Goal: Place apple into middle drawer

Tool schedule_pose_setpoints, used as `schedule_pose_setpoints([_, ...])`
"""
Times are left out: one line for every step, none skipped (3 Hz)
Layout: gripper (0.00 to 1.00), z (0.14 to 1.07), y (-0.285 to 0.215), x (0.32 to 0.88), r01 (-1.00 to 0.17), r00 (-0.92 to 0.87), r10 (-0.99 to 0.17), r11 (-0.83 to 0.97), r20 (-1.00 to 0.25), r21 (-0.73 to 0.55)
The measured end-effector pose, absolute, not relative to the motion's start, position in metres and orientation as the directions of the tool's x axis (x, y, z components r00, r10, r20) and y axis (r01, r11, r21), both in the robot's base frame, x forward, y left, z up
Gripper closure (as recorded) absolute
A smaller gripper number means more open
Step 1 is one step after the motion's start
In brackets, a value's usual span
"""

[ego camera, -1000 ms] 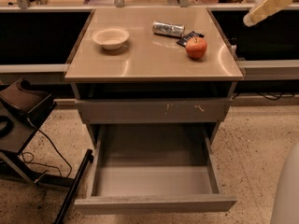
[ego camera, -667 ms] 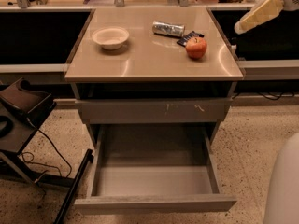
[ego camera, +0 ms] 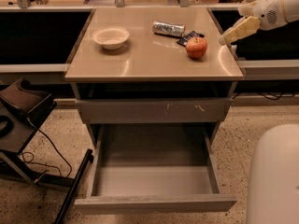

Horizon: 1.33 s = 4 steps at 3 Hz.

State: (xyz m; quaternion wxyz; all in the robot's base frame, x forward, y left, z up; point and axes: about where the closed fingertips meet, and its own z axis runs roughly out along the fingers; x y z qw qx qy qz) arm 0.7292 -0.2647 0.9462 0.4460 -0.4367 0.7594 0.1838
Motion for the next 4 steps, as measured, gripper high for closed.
schedule_pose_setpoints([0.0,0.925,-0.262,0.748,-0.81,-0.268,-0.52,0.577,-0.811,-0.103])
schedule_pose_setpoints([0.0,0.913,-0.266,0.769,-0.771,-0.313,-0.541,0.624,-0.781,-0.123])
schedule_pose_setpoints([0.0,0.908,-0.269,0.785,-0.741,-0.316,-0.529,0.656,-0.787,-0.143])
schedule_pose_setpoints([0.0,0.898,-0.258,0.795,-0.753,-0.3,-0.49,0.649,-0.818,-0.112])
